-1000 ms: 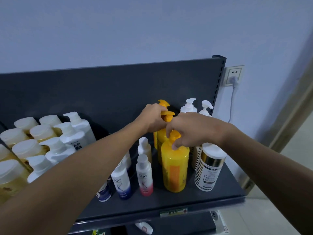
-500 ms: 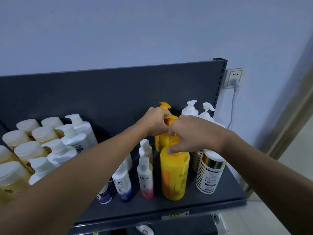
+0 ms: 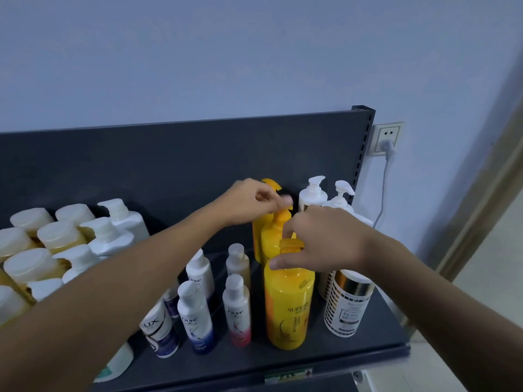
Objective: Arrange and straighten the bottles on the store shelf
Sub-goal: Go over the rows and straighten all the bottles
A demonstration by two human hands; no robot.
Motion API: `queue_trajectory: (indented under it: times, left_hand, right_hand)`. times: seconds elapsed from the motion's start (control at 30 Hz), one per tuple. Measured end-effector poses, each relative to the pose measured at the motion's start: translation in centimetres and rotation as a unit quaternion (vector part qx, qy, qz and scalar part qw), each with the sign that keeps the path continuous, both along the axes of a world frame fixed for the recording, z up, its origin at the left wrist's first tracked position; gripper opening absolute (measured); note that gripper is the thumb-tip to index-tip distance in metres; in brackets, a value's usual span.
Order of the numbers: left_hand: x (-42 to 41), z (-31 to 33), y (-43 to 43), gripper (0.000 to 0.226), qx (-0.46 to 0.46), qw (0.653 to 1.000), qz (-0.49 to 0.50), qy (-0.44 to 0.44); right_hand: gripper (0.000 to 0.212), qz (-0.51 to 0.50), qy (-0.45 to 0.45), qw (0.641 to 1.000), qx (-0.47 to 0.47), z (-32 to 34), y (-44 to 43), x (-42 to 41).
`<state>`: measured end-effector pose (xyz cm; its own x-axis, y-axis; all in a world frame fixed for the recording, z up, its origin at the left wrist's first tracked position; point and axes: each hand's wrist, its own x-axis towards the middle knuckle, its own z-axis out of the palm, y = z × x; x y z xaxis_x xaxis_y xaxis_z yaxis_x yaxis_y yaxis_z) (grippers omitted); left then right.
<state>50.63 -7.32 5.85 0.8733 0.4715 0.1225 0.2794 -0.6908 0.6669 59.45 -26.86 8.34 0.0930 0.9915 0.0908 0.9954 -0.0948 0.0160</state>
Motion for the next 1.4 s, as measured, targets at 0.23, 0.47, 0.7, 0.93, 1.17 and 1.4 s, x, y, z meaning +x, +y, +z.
queue_trajectory:
  times: [0.23,0.47,0.7,0.93,1.17,1.4]
  left_hand:
    - [3.2,-0.7,3.9,0.068,0.055,0.991,0.107,0.064]
    - [5.0,-2.3,4.8,0.063,0.081,0.991,0.095,0.056]
    - [5.0,-3.0,5.1,0.062,0.083,0.991,0.100,0.029]
    - [5.9,-3.0,4.1,0.063,0.080,0.992,0.097,0.017]
    - [4.5,-1.5,3.7,0.055,0.071,0.990,0.114,0.049]
    - [2.7,1.6,-1.4,0.032,0.075,0.996,0.049,-0.013]
  right_hand:
    - [0.071,-0.039,0.103,0.994,-0.020,1.5,-1.2,3.0]
    - [0.058,-0.055,0.126,0.990,0.026,0.7,-2.6,5.6]
    - [0.040,-0.037,0.150,0.987,0.051,-0.4,-2.7,6.5]
    - [0.040,-0.032,0.151,0.983,0.099,-0.8,-3.3,6.8]
    - [0.039,-0.100,0.127,0.984,0.077,0.2,-5.6,6.8]
    - [0.043,-0.145,0.045,0.988,-0.012,0.5,-7.1,6.1]
